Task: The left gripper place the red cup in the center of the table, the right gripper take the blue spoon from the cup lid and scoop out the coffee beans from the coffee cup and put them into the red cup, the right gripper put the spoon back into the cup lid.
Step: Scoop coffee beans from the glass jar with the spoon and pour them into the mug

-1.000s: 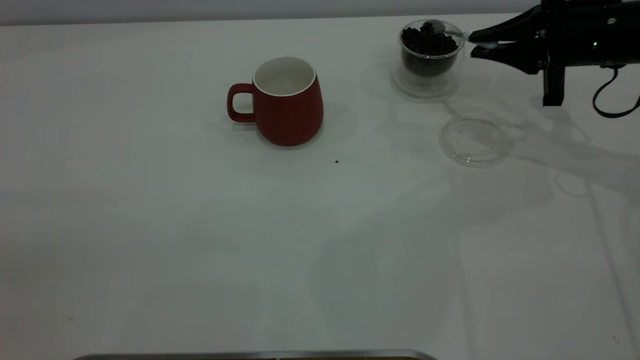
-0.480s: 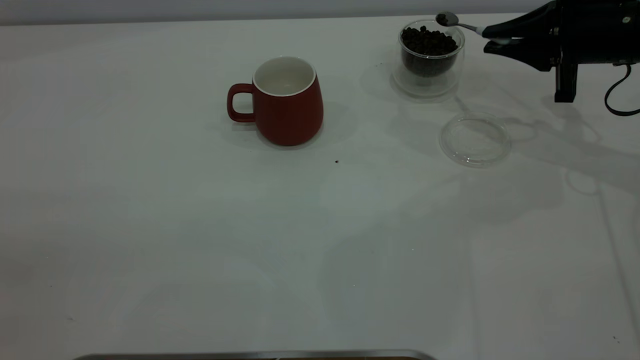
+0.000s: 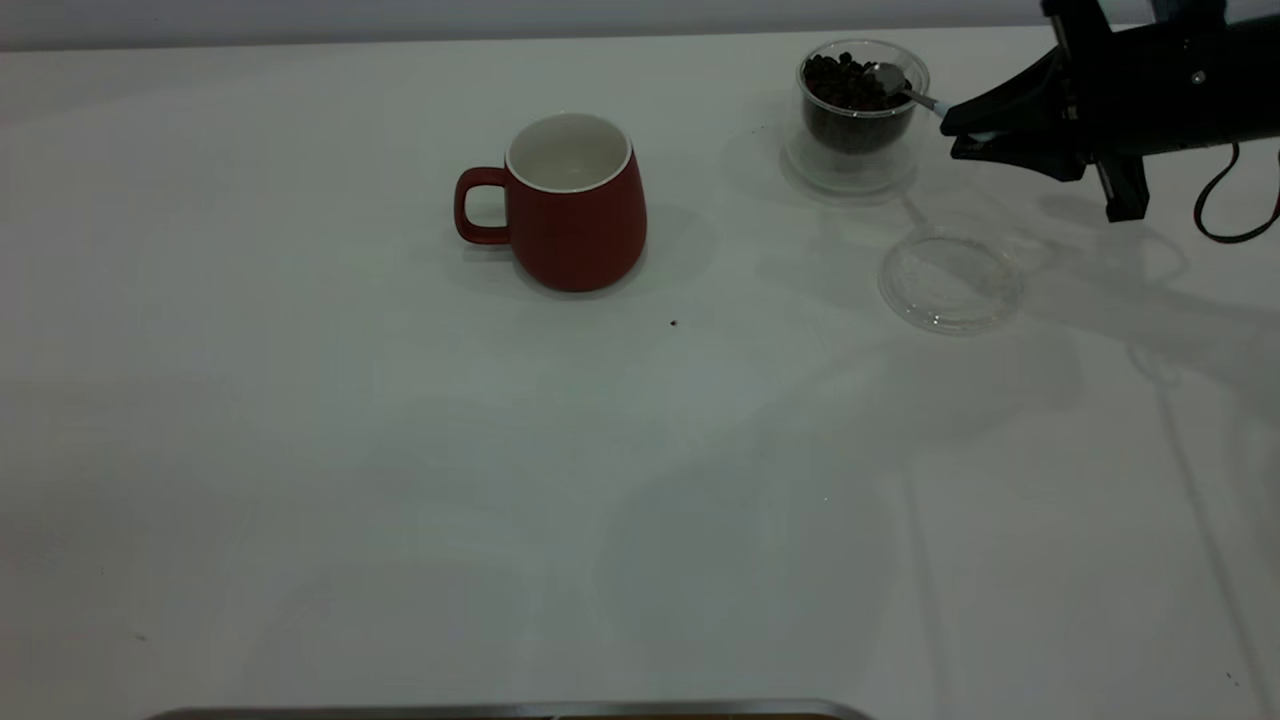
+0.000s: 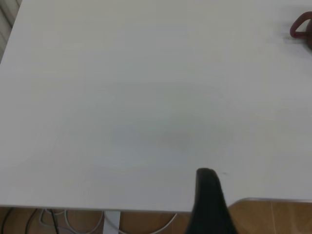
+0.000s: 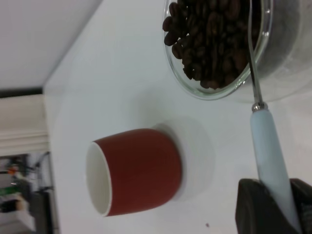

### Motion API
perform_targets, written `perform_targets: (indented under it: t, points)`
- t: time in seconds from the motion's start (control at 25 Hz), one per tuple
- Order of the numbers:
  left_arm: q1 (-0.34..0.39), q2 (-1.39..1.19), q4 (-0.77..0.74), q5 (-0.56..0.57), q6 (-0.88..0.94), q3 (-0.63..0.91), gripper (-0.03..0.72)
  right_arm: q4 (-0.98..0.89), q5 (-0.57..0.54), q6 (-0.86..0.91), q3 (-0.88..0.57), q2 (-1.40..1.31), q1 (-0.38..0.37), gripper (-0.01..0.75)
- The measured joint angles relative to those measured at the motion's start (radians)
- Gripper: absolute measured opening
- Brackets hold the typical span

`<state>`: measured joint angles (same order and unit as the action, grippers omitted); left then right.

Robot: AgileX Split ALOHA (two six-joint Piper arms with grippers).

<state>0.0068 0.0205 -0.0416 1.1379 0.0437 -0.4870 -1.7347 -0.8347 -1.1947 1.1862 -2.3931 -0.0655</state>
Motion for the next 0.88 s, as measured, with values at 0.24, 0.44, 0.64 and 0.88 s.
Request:
perform_targets:
  t: [0.24, 0.44, 0.64, 0.88]
  points:
    - [0.000, 0.000, 0.000, 0.000, 0.000, 0.000, 0.587, 0.080, 0.090, 0.033, 0.000, 0.069, 0.031, 0.113]
    - [0.000, 0.000, 0.000, 0.000, 0.000, 0.000, 0.587, 0.139, 0.107, 0.094, 0.000, 0.075, 0.043, 0.113]
    - [0.000, 0.000, 0.000, 0.000, 0.000, 0.000, 0.587, 0.153, 0.117, 0.130, 0.000, 0.075, 0.066, 0.113]
    - [0.000, 0.000, 0.000, 0.000, 0.001, 0.000, 0.587, 0.155, 0.111, 0.189, 0.000, 0.075, 0.074, 0.113]
